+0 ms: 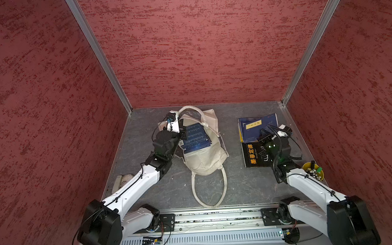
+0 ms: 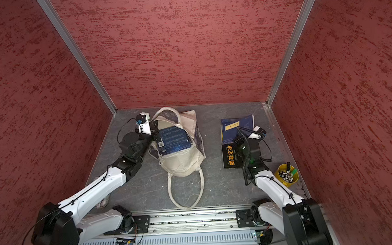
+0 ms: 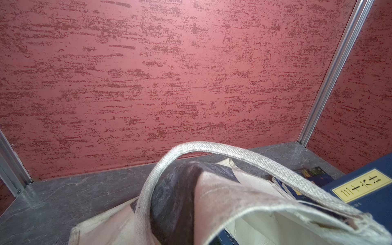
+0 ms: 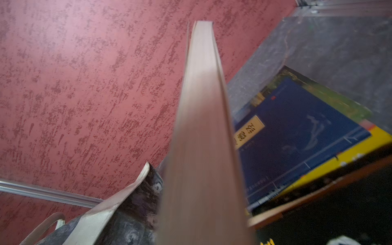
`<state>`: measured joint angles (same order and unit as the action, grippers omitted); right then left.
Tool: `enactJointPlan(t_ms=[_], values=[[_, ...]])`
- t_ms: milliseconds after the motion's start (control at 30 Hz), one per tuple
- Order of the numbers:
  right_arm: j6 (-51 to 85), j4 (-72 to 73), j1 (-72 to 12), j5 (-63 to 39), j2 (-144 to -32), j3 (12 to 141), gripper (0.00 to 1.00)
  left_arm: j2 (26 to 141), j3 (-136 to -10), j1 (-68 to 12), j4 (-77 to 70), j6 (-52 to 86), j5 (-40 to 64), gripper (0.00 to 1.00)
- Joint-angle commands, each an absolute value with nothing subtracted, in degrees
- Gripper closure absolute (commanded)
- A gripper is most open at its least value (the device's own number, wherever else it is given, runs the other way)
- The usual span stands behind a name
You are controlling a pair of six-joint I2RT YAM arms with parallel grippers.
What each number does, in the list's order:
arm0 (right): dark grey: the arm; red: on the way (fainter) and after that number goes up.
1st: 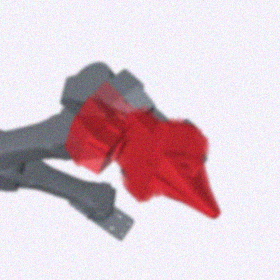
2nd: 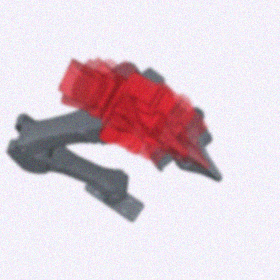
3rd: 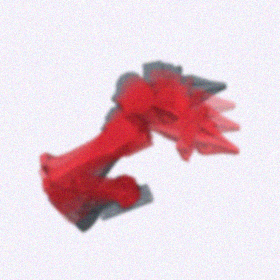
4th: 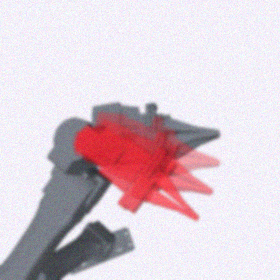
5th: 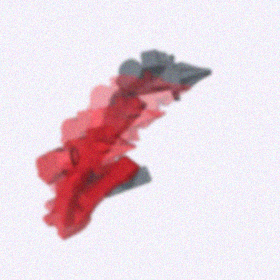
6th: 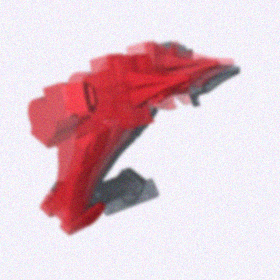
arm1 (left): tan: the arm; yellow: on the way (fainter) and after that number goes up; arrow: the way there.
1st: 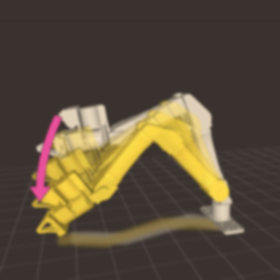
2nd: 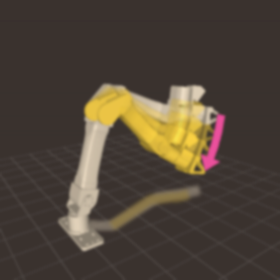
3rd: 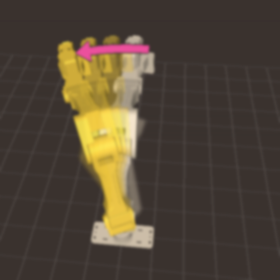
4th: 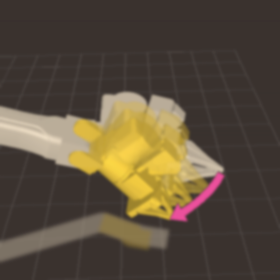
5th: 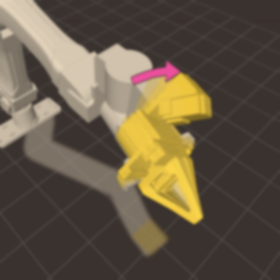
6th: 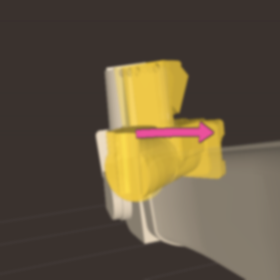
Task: Take out the books from the canvas bag
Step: Place the book on the book.
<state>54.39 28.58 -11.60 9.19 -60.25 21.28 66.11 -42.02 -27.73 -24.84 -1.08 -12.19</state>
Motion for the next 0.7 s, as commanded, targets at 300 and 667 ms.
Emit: enactJointPlan(t_ms=[300,667], values=[[67.79,33.87,-11.09,9.66,-56.08,8.71,1.00,64.93,-43.00,-27.07,-26.84,0.43,-9.10,1.00],[71.51,29.46,-10.84,6.78,-59.17,8.12,1.00,64.83,-42.90,-27.14,-26.83,0.30,-6.95,1.00]])
